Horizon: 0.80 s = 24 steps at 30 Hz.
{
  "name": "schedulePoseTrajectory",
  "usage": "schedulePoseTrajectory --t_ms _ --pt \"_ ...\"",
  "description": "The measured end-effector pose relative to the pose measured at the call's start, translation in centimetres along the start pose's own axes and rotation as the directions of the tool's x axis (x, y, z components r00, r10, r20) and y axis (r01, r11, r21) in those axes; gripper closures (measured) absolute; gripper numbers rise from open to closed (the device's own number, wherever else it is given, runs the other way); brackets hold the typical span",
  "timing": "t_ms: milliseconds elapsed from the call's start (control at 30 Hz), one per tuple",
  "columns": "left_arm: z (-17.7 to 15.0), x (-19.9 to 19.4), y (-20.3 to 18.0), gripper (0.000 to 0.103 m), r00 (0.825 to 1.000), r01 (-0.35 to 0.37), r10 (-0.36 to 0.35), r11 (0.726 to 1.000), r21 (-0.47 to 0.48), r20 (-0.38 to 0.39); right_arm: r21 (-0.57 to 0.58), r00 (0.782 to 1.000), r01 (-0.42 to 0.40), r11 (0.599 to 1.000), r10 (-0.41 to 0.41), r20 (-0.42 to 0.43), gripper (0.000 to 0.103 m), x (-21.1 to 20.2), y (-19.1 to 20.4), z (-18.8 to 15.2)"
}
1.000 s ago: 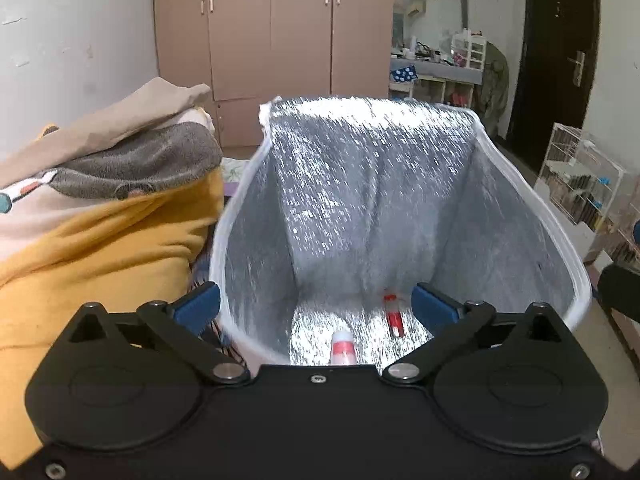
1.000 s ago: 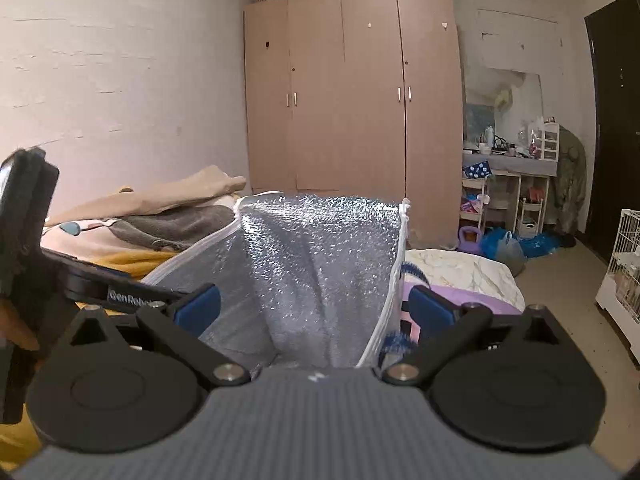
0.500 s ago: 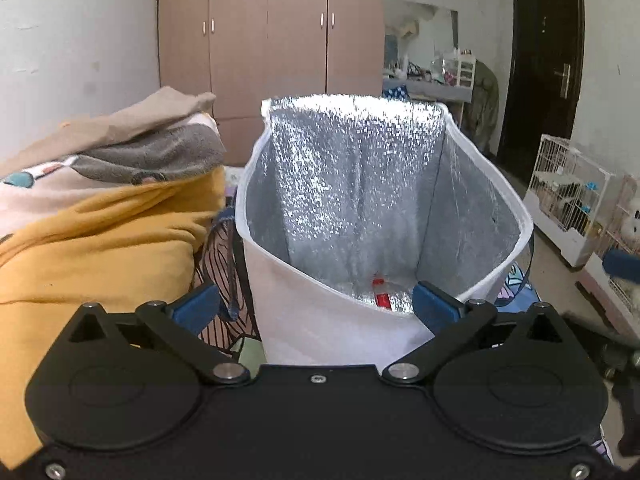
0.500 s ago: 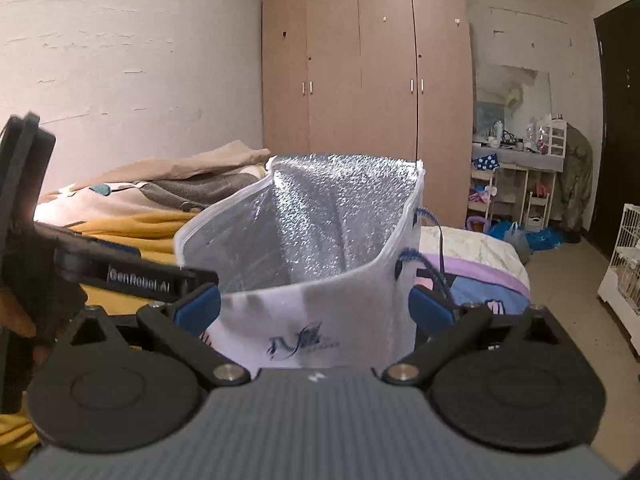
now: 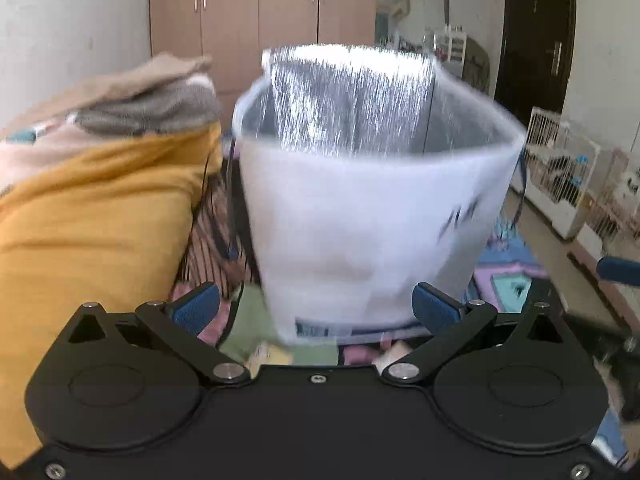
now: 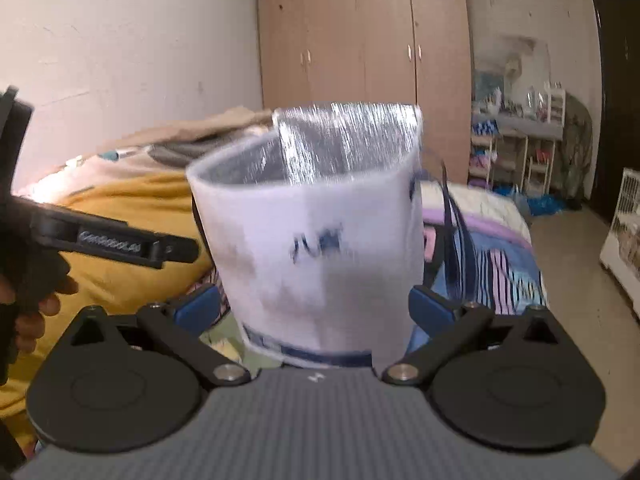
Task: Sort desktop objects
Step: 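Move both tools back down toward the remaining toiletries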
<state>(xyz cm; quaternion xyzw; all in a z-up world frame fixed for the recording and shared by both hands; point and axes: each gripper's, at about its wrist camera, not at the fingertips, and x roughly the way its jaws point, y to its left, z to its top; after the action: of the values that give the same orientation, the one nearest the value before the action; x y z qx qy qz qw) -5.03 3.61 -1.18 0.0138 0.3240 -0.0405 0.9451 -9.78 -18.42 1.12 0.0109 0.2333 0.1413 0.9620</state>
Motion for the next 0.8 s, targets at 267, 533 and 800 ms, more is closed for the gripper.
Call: schedulePoseTrajectory --t_ms 267,533,800 --pt "-6.6 4.4 3.1 0.000 0.982 0.012 -0.029 0.996 -0.093 -0.184 0.056 0.994 0.065 0.996 -0.060 -0.091 0.000 1.6 -1.7 -4.6" --pt "-11.2 8.2 6.6 0.001 0.962 -0.015 -0.018 0.993 -0.117 -0.272 0.150 0.979 0.149 0.977 -0.124 -0.162 0.000 3.4 -5.6 -8.2" --pt "-13.5 11.4 10.6 0.001 0.923 -0.034 -0.085 0.954 -0.299 -0.376 0.317 0.952 0.254 0.914 -0.179 -0.247 0.000 3.9 -10.6 -10.0"
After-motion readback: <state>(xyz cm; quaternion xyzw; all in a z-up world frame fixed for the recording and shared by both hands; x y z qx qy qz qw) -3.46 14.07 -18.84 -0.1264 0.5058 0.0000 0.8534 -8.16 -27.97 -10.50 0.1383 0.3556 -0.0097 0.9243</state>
